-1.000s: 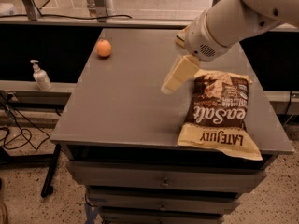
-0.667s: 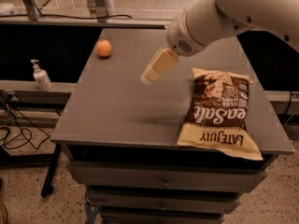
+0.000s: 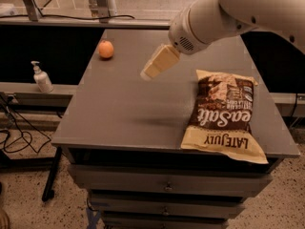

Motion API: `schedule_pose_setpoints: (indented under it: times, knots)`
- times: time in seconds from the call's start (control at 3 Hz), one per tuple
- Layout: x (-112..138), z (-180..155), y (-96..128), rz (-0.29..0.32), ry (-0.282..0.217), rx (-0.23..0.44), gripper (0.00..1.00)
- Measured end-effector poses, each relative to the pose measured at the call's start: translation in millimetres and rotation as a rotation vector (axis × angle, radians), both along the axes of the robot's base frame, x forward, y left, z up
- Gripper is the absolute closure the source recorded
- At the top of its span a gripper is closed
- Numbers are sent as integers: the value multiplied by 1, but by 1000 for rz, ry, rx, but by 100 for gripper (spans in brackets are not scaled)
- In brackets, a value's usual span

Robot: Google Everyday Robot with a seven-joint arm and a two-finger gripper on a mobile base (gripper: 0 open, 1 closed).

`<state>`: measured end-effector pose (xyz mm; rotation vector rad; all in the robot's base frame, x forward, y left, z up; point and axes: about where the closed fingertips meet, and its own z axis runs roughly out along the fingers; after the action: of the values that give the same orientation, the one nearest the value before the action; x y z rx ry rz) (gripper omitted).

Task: Move orange near sponge

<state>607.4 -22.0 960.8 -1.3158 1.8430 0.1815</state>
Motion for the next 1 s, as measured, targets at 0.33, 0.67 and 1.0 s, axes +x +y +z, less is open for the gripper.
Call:
schedule_pose_setpoints:
  times: [0.33, 0.67, 1.0]
  knots:
    - [14, -4, 9, -25, -28, 49, 0]
    - [52, -32, 47, -60, -33, 168, 0]
    - [98, -49, 82, -106, -69, 283, 0]
